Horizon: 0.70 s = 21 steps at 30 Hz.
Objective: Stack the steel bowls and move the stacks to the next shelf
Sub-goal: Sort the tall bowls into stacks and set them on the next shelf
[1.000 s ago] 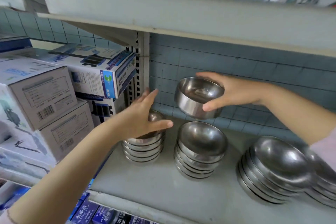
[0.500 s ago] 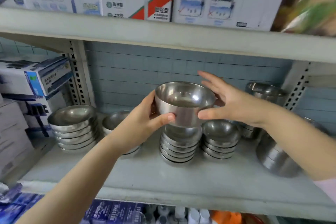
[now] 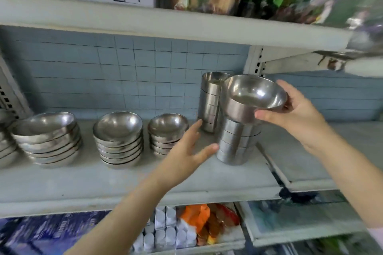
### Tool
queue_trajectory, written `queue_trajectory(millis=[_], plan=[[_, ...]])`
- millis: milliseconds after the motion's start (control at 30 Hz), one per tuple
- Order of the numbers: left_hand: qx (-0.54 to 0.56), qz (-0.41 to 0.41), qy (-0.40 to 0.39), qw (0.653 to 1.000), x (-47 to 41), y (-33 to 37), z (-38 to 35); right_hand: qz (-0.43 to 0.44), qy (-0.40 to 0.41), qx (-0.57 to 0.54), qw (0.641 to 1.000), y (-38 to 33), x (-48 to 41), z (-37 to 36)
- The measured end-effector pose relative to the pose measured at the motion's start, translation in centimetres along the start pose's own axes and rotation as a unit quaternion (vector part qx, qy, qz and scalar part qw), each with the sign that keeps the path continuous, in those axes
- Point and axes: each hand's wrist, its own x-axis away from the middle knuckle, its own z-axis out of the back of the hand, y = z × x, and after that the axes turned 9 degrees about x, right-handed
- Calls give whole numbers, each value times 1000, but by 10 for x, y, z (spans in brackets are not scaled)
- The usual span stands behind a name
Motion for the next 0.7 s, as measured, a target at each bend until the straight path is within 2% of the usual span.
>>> queue_trajectory(millis=[100,233,433,600,700], plan=[[-37,25,-10,999,-21,-24,-22,-21,29,-1,999,26,-14,5],[-19,26,-16,999,-50,-42,-37,-41,22,17,999,48,-39,-6],[64,11,-24,998,-70,-61,-46,-55,-50,21,997,73,-61,-17],[61,-12,26,998,-81,-61,-48,-28,-85,43,995,84,-67,-7],[59,-34,28,997,-93,-47,-47,-12,-110,63,992,83,-73,4]])
